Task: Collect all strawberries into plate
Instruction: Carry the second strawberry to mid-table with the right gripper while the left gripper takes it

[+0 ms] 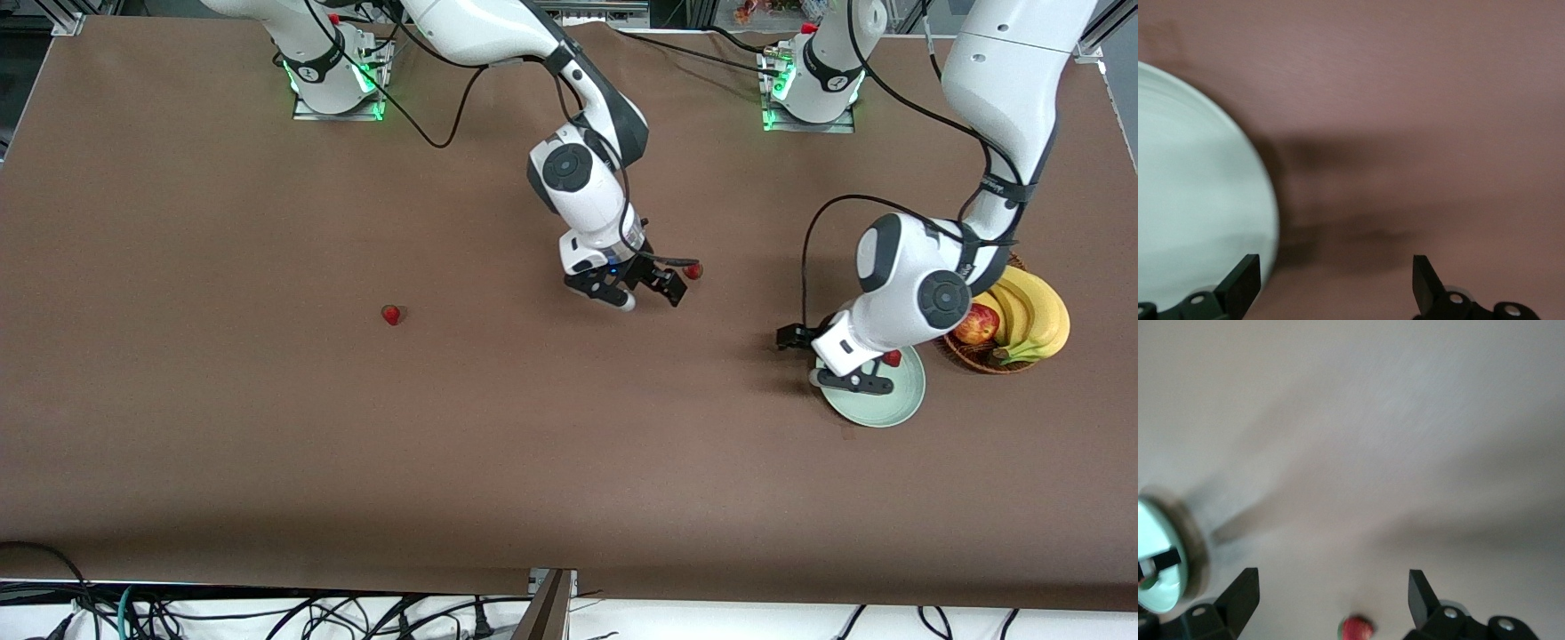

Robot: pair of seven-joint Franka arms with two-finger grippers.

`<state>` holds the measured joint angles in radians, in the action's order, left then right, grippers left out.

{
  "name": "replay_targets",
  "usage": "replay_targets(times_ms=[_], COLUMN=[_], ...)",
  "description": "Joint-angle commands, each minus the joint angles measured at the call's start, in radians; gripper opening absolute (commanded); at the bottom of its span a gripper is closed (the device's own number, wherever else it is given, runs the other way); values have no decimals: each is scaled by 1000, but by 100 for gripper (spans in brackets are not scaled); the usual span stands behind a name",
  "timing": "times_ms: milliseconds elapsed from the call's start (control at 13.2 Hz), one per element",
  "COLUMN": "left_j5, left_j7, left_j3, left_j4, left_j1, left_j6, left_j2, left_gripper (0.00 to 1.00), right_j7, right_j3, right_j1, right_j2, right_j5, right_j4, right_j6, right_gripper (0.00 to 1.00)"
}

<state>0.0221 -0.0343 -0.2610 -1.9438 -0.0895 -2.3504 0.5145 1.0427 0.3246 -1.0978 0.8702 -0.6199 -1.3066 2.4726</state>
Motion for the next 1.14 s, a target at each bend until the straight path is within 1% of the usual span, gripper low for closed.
replay_targets(times_ms=[0, 151, 227, 303, 454, 606, 681, 833, 984, 1060], left_j5=[6, 6, 6, 4, 4, 4, 4, 4, 4, 2], left_j7=[-90, -192, -238, -287, -305, -309, -349, -441, -530, -556], left_j3=[-44, -87, -87, -90, -139, -176, -205, -266, -317, -329], left_j4=[-10, -64, -90, -104, -148, -193, -213, -230, -273, -290], left_j1=[20, 39, 84, 114, 114, 114, 114, 114, 112, 112], left_j6=[28, 22, 16, 16, 16, 4, -15, -23, -23, -24], left_j2=[-14, -39, -63, -67, -68, -71, -76, -76, -93, -99], left_gripper=[100, 100, 100, 100, 100, 100, 100, 100, 100, 100], right_j7=[-109, -264, -355, -445, -624, -874, -959, -1035, -1142, -1193], right_j3=[83, 187, 232, 284, 384, 462, 481, 507, 516, 521], right_j1=[12, 12, 12, 12, 13, 13, 15, 15, 15, 15], right_j2=[-82, -105, -115, -117, -117, -120, -123, -120, -123, -126], right_j5=[11, 9, 9, 9, 9, 6, 3, 5, 2, 0], right_j4=[-10, -8, -10, -14, -49, -149, -195, -271, -398, -451], right_j6=[-218, -396, -464, -528, -639, -653, -644, -611, -516, -480], right_gripper=[99, 99, 99, 99, 99, 99, 99, 99, 99, 99])
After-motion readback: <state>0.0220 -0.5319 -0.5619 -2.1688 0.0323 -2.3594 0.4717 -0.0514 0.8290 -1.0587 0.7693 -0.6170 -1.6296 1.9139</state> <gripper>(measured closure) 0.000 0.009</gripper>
